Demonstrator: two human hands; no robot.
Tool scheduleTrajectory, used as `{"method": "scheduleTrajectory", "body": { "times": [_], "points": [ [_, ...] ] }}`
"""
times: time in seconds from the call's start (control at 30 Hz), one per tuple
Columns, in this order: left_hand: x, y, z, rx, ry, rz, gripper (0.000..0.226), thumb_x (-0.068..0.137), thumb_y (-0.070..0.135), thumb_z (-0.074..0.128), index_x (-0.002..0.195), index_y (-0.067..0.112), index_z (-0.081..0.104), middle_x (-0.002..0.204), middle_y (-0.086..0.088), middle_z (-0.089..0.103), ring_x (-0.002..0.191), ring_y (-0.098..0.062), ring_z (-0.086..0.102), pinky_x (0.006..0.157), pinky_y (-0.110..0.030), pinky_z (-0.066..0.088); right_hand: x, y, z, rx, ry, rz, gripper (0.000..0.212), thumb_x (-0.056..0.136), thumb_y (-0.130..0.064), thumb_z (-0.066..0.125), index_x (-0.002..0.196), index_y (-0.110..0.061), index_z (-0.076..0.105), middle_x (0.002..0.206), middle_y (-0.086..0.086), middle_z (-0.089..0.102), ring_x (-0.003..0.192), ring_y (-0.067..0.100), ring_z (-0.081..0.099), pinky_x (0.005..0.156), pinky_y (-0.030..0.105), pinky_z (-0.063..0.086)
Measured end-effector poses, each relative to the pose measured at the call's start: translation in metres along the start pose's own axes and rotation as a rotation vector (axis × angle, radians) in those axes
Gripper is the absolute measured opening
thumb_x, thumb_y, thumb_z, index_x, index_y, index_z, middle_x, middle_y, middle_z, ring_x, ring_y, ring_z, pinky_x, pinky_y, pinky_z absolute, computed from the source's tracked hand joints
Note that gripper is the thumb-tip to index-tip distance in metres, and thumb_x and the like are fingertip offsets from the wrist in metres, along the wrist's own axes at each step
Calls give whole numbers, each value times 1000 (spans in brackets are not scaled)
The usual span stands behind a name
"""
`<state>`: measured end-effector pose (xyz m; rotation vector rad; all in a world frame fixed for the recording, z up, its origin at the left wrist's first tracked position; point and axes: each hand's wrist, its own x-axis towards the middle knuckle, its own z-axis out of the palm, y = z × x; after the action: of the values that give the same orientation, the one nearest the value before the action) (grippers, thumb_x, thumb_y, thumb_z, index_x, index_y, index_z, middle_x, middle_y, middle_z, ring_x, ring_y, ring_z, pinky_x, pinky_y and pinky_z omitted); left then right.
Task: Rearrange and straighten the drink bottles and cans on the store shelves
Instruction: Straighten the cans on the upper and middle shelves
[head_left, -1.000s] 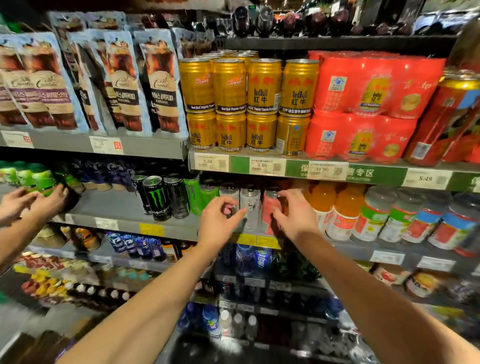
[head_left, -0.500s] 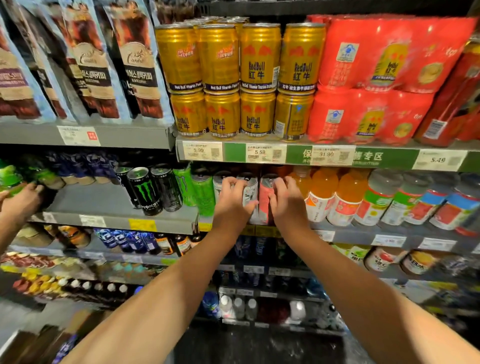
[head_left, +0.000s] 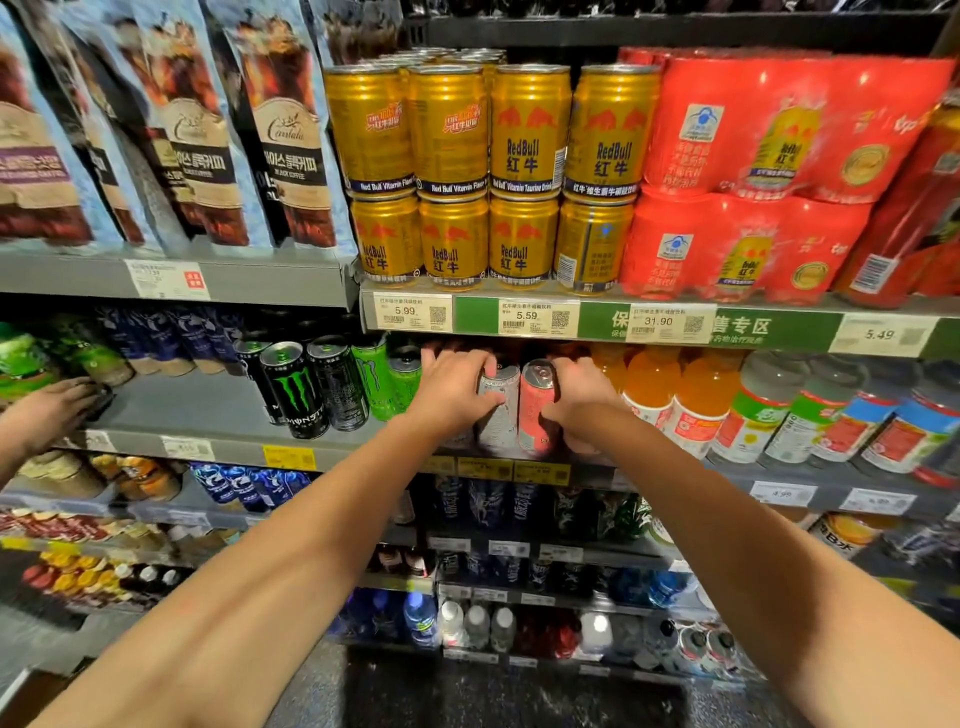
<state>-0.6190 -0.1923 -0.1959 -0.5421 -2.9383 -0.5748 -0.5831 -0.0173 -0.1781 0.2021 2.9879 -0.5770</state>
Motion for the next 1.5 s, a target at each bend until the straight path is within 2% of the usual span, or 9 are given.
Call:
{"method": "scheduleTrajectory", "body": {
  "times": [0.07, 0.2, 0.47, 0.6, 0.8, 0.9, 1.2, 1.37, 1.5],
  "points": [
    [2, -3, -2, -29, -32, -14, 26, 87, 42, 69, 93, 27, 49, 73, 14, 47, 107, -26, 52, 116, -49, 15, 3, 1, -1, 4, 16, -13, 50, 89, -10, 64, 136, -7, 48, 132, 15, 51, 119, 32, 54, 92, 35, 47],
    [1, 5, -1, 51, 21, -27, 44, 83, 67, 63, 89, 26, 47, 84, 9, 52, 97, -20, 45, 107, -46, 23, 4, -2, 3, 42, 54, 7, 45, 91, -22, 68, 128, -3, 51, 128, 15, 56, 120, 30, 54, 95, 35, 45],
    [-2, -2, 14, -92, 107, -45, 43, 87, 53, 65, 112, 19, 56, 98, 6, 51, 108, -20, 44, 115, -50, 19, -8, -3, 39, 279, 240, -3, 52, 90, -18, 70, 135, -6, 45, 122, 16, 59, 111, 34, 57, 87, 36, 47],
    [-4, -5, 20, -119, 186, -6, 42, 82, 60, 69, 102, 26, 55, 95, 11, 51, 98, -16, 37, 109, -45, 22, -10, -4, 43, 369, 276, 28, 51, 88, -25, 73, 129, -8, 48, 118, 14, 61, 108, 33, 59, 85, 40, 52],
    [1, -8, 3, -93, 10, 7, 52, 93, 49, 63, 128, 12, 50, 104, -1, 50, 110, -27, 41, 100, -40, 24, -5, -4, 34, 240, 232, 46, 56, 87, -32, 74, 129, -8, 47, 122, 15, 59, 114, 35, 56, 88, 40, 46],
    [-2, -14, 9, -84, 7, 70, 47, 95, 44, 60, 135, 22, 50, 116, -3, 59, 116, -28, 42, 91, -36, 24, -5, -5, 35, 173, 243, 9, 60, 88, -36, 73, 133, -5, 45, 123, 18, 60, 115, 37, 57, 89, 40, 46],
    [-26, -7, 55, 34, 441, 108, 40, 93, 31, 67, 131, 19, 63, 129, -12, 58, 126, -31, 48, 113, -47, 28, -13, 1, 42, 183, 306, -124, 60, 91, -26, 71, 141, -10, 41, 124, 16, 59, 115, 35, 57, 92, 39, 46],
    [-25, -12, 55, -83, 441, 135, 33, 93, 20, 66, 125, 20, 64, 128, 1, 63, 130, -21, 48, 123, -51, 5, -14, 3, 42, 198, 306, -142, 59, 92, -26, 70, 141, -12, 42, 124, 16, 59, 116, 34, 57, 94, 39, 46],
    [-20, -18, 42, -220, 369, 152, 25, 92, 15, 67, 116, 17, 65, 122, 3, 65, 127, -19, 50, 125, -50, 4, -15, 8, 44, 207, 281, -156, 59, 95, -27, 66, 145, -16, 38, 130, 15, 55, 120, 33, 54, 97, 40, 44]
  ]
}}
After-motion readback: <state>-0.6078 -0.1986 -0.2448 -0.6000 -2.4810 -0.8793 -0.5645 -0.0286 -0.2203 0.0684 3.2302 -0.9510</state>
